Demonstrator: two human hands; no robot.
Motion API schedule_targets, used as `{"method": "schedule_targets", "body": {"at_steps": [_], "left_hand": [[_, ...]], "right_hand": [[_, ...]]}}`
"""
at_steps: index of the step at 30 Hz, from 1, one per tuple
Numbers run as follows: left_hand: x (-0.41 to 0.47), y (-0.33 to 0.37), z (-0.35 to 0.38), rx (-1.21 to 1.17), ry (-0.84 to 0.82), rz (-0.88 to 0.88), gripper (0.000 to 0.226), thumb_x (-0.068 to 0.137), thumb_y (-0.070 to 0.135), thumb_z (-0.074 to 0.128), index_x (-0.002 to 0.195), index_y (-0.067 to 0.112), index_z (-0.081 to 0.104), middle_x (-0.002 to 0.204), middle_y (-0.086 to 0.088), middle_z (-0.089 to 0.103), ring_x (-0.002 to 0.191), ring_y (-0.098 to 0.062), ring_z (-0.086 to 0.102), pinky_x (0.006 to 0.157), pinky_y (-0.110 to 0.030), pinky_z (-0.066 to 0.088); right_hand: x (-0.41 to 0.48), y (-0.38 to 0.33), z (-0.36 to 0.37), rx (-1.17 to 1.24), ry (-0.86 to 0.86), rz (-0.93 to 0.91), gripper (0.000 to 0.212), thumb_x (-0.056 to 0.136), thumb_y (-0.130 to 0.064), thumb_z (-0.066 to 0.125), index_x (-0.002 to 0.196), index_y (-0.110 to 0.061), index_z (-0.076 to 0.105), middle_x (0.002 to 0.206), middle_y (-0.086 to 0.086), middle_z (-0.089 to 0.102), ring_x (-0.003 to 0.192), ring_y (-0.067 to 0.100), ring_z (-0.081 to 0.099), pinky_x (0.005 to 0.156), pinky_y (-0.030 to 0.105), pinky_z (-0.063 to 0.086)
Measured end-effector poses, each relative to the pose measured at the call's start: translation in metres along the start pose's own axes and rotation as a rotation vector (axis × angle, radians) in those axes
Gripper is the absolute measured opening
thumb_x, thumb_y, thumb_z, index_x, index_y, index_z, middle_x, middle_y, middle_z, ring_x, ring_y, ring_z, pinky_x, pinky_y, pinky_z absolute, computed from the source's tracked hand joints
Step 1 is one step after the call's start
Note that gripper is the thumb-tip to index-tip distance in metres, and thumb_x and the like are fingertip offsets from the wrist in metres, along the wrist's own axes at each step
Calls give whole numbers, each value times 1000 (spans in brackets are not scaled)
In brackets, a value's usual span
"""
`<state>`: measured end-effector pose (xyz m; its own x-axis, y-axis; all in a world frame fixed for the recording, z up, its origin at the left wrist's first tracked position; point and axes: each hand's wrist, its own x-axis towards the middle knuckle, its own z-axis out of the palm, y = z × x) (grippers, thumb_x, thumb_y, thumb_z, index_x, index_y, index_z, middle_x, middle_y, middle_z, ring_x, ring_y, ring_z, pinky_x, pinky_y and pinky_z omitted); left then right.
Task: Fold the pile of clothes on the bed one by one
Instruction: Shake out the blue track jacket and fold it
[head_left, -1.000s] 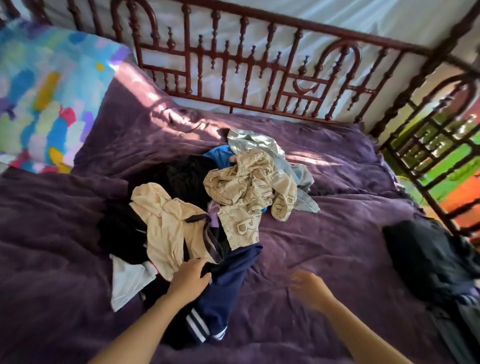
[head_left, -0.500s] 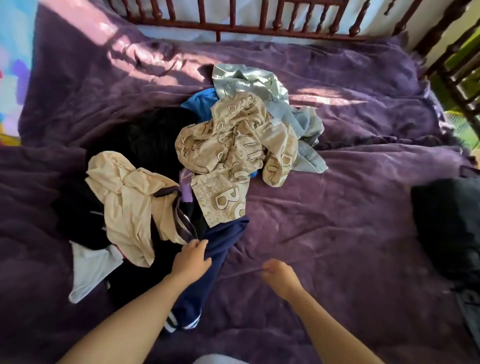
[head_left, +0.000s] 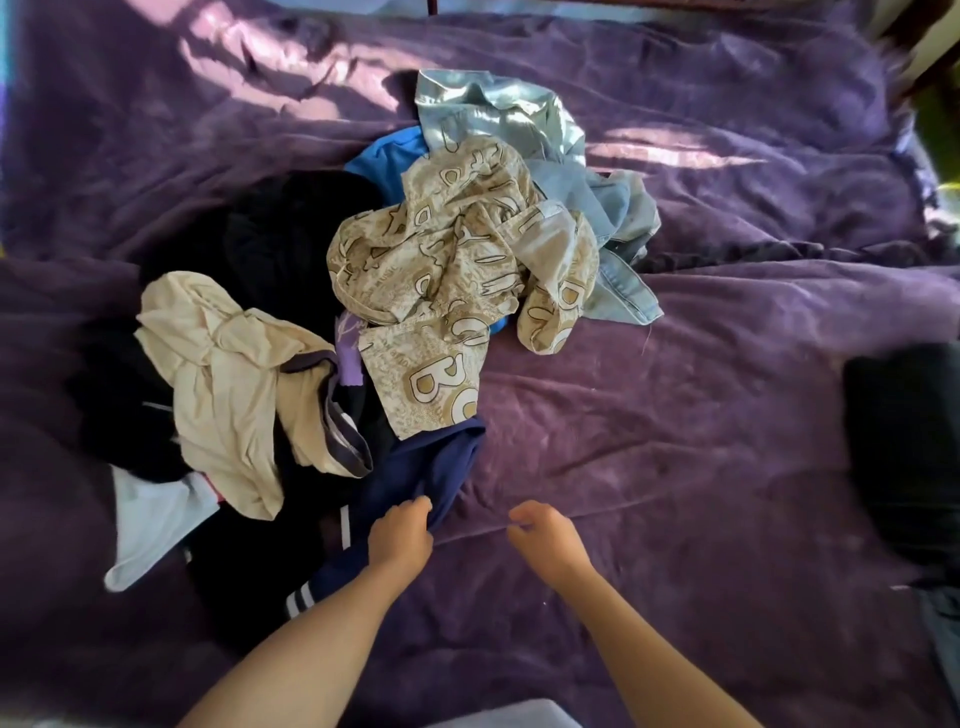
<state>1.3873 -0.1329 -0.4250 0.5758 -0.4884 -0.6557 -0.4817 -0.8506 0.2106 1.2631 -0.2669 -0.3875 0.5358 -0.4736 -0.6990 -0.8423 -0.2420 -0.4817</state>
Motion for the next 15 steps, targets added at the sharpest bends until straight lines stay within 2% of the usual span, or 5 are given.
{"method": "schedule_targets", "body": {"at_steps": [6,9,12,14,15], "left_hand": [[-24,-12,-21,-136,35,67,22,86,12,55,106,11,66,107,-4,67,100,-21,60,80,-28,45],[-49,-32,-40,-171,49,133,22,82,13,59,102,12,70,101,-1,70,97,-16,62,76,-18,40],[-80,-61,-55,-193,58,223,19,82,13,60,97,11,71,89,2,66,91,-15,62,70,-12,34],[-99,-84,-67,-211,65,254,17,81,13,61,93,12,72,77,10,58,77,-2,58,66,-9,33],[-107,-96,-74,-222,66,263,16,79,12,62,91,11,72,71,13,53,69,4,54,64,-6,31]], "right_hand": [[1,-17,10,-98,15,-27,36,90,-17,49,126,-12,52,126,9,56,114,25,53,81,27,40],[-3,-43,28,-199,-15,-144,59,88,-15,51,143,-22,30,138,9,40,124,28,42,94,34,42],[-13,-74,43,-454,13,-267,76,89,-13,51,149,-33,9,152,10,15,135,31,24,104,39,34],[-19,-91,52,-600,54,-334,74,88,-12,54,148,-33,16,155,11,8,140,32,16,107,42,30],[-23,-98,56,-645,125,-405,72,82,-14,62,144,-31,30,154,15,15,139,34,22,104,45,34]]}}
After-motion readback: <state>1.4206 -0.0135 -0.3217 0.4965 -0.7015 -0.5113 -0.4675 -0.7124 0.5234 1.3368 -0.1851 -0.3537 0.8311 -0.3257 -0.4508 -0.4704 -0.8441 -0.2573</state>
